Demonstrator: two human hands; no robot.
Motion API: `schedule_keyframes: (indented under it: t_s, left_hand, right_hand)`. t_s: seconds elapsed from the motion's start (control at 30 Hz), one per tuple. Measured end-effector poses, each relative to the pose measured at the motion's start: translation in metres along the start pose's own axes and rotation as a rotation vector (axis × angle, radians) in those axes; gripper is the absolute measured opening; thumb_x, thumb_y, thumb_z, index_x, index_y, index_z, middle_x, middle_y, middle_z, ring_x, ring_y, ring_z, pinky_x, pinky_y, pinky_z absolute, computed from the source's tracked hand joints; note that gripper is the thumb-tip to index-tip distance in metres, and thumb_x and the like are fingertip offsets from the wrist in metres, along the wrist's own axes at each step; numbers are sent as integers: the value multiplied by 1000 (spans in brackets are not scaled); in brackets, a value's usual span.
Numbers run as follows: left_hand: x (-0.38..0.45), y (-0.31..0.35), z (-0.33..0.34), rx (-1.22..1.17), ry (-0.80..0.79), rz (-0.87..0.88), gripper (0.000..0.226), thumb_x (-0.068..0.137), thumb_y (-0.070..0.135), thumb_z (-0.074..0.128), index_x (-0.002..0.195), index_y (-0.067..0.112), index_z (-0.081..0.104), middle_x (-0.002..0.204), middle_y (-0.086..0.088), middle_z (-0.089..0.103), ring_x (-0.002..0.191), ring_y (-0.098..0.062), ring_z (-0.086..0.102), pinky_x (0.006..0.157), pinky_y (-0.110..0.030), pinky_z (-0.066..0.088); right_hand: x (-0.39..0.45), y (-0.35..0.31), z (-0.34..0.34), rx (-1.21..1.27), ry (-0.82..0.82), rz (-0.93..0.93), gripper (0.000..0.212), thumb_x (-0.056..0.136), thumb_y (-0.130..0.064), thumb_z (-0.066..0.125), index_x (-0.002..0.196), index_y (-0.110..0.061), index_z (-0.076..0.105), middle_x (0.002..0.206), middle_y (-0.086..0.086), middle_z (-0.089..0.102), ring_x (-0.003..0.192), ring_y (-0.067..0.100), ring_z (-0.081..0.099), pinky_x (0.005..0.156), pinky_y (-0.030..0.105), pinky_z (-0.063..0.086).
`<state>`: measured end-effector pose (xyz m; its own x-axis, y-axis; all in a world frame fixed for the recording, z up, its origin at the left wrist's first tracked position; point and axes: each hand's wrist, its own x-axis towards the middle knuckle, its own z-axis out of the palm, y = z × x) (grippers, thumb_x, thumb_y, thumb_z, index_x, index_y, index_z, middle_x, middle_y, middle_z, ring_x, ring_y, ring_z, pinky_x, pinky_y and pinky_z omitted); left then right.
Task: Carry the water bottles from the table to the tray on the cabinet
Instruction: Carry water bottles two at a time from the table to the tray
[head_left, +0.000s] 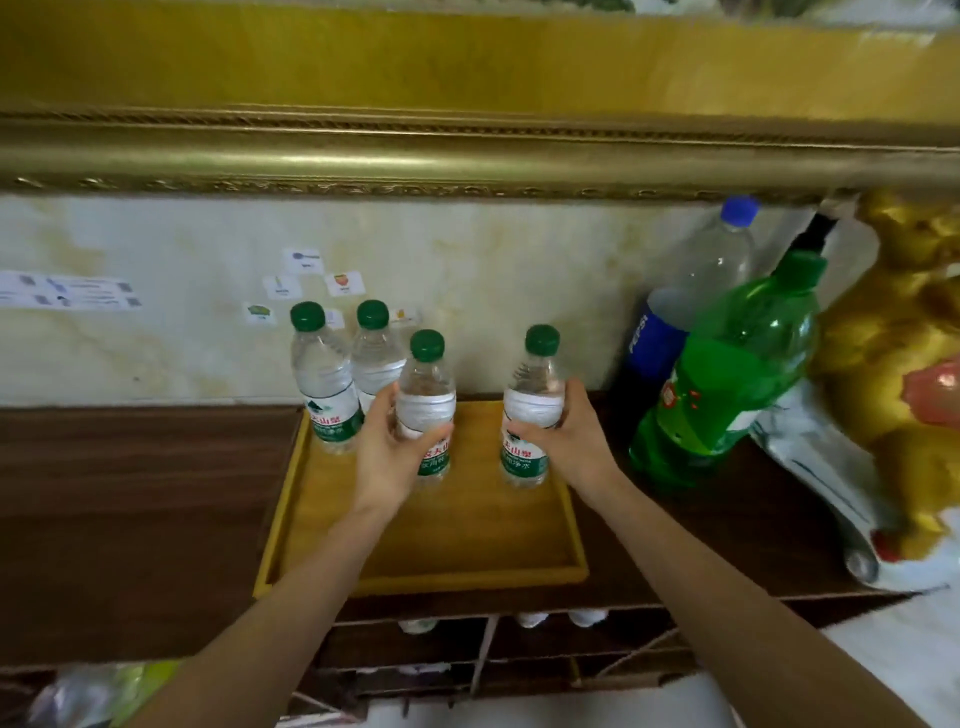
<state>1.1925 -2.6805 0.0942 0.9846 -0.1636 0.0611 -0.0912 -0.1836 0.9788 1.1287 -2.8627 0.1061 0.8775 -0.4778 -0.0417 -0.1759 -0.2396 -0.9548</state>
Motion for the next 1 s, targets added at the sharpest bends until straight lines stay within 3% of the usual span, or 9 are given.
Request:
schedule_keyframes:
  t_s: [0.07, 0.2, 0.4, 0.53, 0.67, 1.0]
  left_hand:
    - [0, -4, 6, -1, 39, -12, 58, 76, 9, 79, 126, 16, 49, 110, 11, 61, 89, 14, 57, 72, 2, 46]
    - [1, -8, 12, 36, 106, -17, 63, 74, 14, 81, 128, 18, 50, 115, 10, 62, 104, -3, 59, 79, -8, 48]
    - [-19, -26, 20, 112, 167, -67, 63, 74, 8, 80, 129, 14, 49, 123, 6, 57, 104, -3, 52, 81, -8, 42]
    - [-25, -47, 21, 146, 206, -130, 51, 76, 5, 78, 122, 7, 54, 123, -5, 62, 102, -7, 55, 86, -15, 42]
    - [-11, -52, 29, 205, 251, -153, 57, 72, 13, 82, 123, 10, 56, 122, -4, 64, 107, -13, 60, 92, -28, 50]
    - [19, -60, 52, 156, 413, -194, 54, 67, 18, 86, 112, 10, 58, 115, -5, 64, 107, -17, 60, 91, -26, 48]
  right_hand:
    - [8, 7, -7, -10, -62, -10, 59, 73, -12, 81, 116, -29, 45, 103, -15, 58, 96, 3, 57, 77, 16, 48]
    - [19, 16, -14, -2, -128, -6, 64, 74, -13, 81, 125, -27, 45, 119, -6, 60, 110, 9, 57, 94, 31, 50]
    - [17, 23, -14, -79, -155, -11, 71, 73, -17, 82, 133, -24, 43, 123, -9, 57, 115, 7, 52, 95, 28, 44]
    - [8, 41, -13, -257, -121, 25, 67, 74, -16, 82, 131, -15, 47, 131, 3, 59, 122, 19, 54, 93, 27, 44]
    - [5, 46, -7, -280, -79, 32, 63, 74, -13, 81, 129, -11, 50, 129, 8, 61, 120, 21, 57, 91, 24, 43]
    - [16, 47, 3, -307, -46, 37, 62, 74, -16, 81, 127, -11, 51, 129, 6, 61, 120, 20, 58, 94, 29, 47]
